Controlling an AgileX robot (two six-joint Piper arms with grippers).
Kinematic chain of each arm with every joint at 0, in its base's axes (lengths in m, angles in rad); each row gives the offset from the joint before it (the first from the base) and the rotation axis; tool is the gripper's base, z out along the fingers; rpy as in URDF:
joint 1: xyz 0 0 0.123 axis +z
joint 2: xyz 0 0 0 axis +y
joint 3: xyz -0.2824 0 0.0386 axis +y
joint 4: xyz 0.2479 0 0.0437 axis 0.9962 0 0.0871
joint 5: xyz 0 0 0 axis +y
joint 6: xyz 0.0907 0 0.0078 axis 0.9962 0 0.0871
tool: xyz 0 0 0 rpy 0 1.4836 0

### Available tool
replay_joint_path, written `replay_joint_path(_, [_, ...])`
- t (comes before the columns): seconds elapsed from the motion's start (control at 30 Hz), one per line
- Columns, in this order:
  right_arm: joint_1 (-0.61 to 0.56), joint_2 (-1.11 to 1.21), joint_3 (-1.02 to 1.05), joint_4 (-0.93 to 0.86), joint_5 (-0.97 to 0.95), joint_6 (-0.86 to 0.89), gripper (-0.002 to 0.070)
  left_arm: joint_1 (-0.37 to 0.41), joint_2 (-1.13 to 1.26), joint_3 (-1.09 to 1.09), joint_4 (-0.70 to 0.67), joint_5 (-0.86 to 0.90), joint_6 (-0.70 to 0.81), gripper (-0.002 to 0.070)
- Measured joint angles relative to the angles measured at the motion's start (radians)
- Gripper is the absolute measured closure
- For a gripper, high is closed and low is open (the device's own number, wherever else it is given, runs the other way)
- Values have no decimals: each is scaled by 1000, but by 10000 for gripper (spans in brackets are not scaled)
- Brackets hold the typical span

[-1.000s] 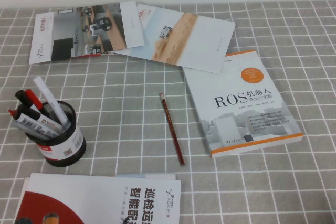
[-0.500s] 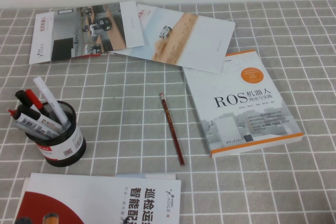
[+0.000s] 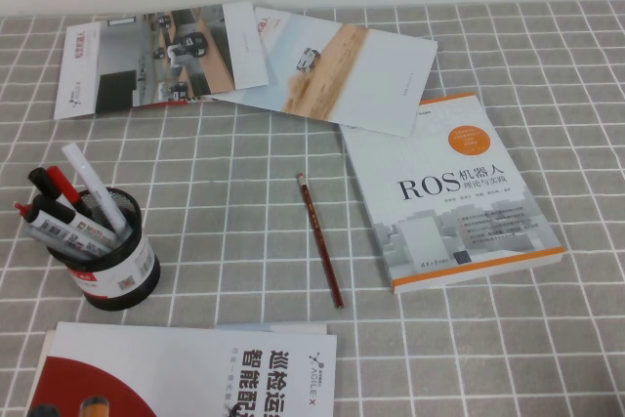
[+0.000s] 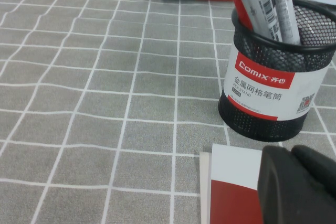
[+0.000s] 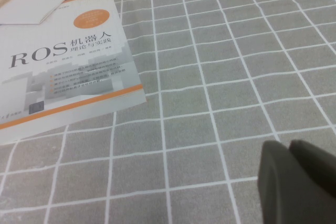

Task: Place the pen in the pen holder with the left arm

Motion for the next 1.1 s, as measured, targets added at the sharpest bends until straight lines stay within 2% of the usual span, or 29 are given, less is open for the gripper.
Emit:
replay_joint_path(0.27, [0, 0, 0, 0, 0, 0, 691, 0, 0, 0, -36, -41, -26, 678])
replay_joint_path(0.5, [0, 0, 0, 0, 0, 0, 691, 0, 0, 0, -303, -205, -133, 678])
replay_joint_path(0.6, [0, 0, 0, 0, 0, 0, 691, 0, 0, 0, -367, -228, -158, 678])
replay_joint_path(1.0, [0, 0, 0, 0, 0, 0, 691, 0, 0, 0, -406, -235, -165, 678])
replay_joint_path(1.1, [0, 0, 0, 0, 0, 0, 691, 0, 0, -21, -412, -178, -168, 678])
